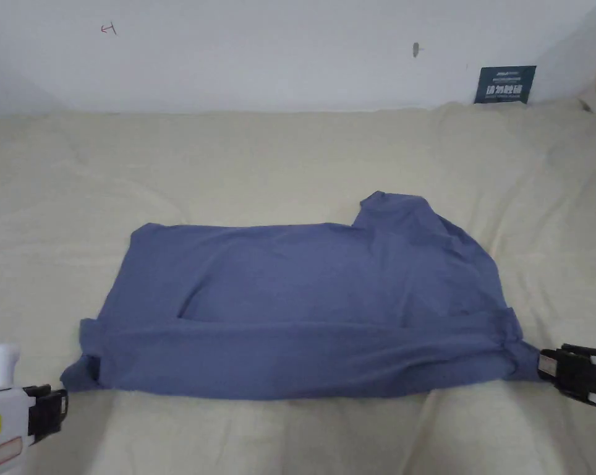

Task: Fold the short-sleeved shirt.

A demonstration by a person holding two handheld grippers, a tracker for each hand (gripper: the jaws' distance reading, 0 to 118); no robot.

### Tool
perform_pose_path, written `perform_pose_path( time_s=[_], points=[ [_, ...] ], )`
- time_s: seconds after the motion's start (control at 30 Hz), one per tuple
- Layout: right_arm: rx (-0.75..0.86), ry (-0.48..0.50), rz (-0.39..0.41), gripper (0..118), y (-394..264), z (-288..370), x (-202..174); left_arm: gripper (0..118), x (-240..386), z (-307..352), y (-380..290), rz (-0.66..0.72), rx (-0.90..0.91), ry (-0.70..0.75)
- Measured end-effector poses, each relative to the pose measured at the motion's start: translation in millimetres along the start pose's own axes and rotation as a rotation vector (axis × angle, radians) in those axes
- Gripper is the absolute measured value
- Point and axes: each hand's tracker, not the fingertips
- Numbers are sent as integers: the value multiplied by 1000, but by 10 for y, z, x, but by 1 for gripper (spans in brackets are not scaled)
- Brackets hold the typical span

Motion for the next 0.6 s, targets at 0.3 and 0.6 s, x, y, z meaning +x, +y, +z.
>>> perform_pose_path(
  time_s=[0.3,0.6],
  points=[
    [-68,33,-15,0,-255,-12,29,12,-150,-219,102,54,27,-20],
    [-112,15,-12,0,-301,-88,58,102,-194,-856,503,103,-63,0]
  ],
)
